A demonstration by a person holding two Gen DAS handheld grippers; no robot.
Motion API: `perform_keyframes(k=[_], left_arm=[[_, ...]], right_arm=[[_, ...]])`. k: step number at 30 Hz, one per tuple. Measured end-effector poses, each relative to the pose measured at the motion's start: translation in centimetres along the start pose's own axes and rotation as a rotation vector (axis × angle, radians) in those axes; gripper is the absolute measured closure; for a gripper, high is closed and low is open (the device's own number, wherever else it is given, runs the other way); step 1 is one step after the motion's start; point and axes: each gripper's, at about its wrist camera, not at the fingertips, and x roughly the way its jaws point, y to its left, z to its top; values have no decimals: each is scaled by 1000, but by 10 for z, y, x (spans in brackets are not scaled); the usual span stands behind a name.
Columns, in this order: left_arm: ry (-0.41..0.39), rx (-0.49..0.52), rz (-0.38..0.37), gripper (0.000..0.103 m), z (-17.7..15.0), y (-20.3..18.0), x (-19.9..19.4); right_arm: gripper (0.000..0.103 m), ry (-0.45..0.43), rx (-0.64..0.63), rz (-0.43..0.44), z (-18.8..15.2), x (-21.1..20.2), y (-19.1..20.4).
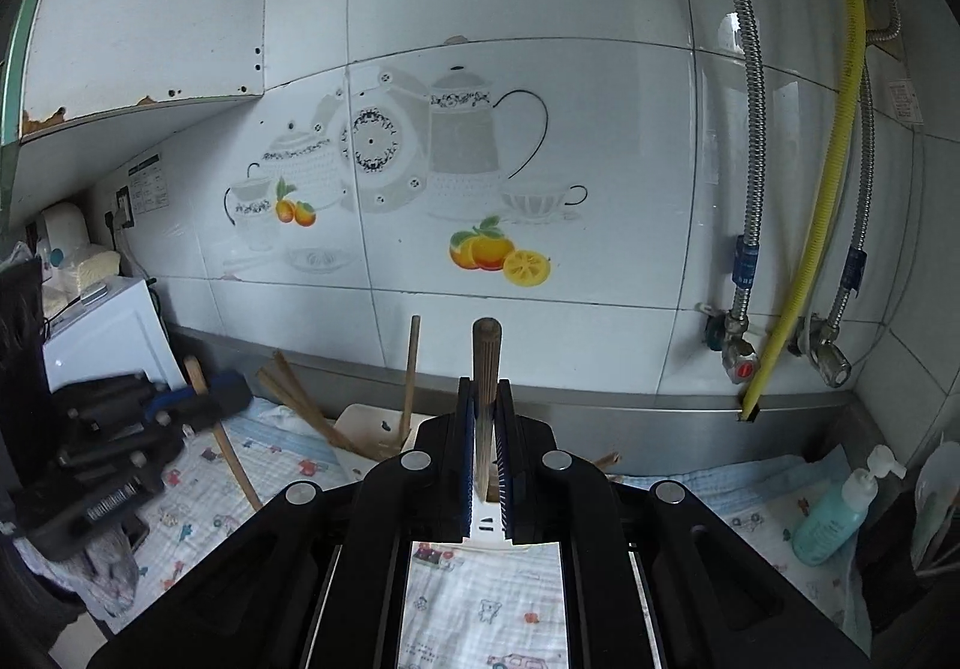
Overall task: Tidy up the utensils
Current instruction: 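Lift both held chopsticks upright and carry them above the cream holder, then lower the chopsticks into the holder and open both grippers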
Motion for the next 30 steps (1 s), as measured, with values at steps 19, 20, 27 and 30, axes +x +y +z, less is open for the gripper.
perform_keyframes(k=[19, 20, 27, 30], left_arm=[[-150, -21, 140, 98, 81, 32, 50], [-142, -29, 141, 98, 78, 35, 55], [-61, -84, 136, 98, 53, 52, 75], [-42, -86, 130, 98, 45, 54, 78]], right_arm=[[96, -2, 15, -17, 18, 32, -17], [96, 4, 16, -14, 17, 36, -17], [96, 58, 7, 0, 0, 55, -12], [96, 82, 5, 0, -7, 61, -10]])
